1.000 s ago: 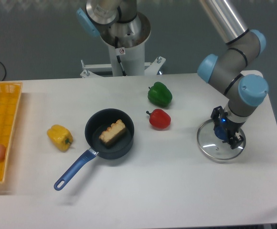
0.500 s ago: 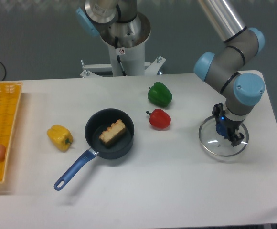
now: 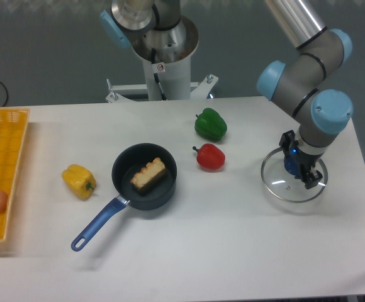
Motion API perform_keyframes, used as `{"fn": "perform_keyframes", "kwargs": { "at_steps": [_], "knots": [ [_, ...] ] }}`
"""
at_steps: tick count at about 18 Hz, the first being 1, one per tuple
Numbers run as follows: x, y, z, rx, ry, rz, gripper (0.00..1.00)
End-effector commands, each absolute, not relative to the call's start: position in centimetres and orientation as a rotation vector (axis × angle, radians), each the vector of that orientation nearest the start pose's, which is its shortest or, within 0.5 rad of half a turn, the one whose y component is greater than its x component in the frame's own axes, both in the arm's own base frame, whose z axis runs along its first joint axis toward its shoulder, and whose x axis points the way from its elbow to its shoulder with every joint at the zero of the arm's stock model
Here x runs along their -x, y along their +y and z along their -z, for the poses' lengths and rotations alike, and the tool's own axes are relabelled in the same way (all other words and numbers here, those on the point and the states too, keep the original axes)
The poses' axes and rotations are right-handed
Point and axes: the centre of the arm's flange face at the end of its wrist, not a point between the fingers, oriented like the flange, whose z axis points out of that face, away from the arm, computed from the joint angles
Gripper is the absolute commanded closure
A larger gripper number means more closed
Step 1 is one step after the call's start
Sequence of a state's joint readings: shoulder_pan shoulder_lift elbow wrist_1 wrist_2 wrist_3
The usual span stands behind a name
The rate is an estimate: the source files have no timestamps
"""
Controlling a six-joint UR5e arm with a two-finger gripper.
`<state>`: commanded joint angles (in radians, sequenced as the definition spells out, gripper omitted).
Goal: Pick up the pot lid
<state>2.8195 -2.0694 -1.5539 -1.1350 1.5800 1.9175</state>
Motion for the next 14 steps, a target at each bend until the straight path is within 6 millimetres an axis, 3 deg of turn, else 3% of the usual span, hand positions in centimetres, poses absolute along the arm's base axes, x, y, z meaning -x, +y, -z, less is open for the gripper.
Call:
{"fn": "perform_keyframes", "kwargs": {
  "at_steps": [14],
  "knots": [
    [54.8, 36.2, -25.9, 2.993, 1.018, 0.066, 0.4]
  ]
}}
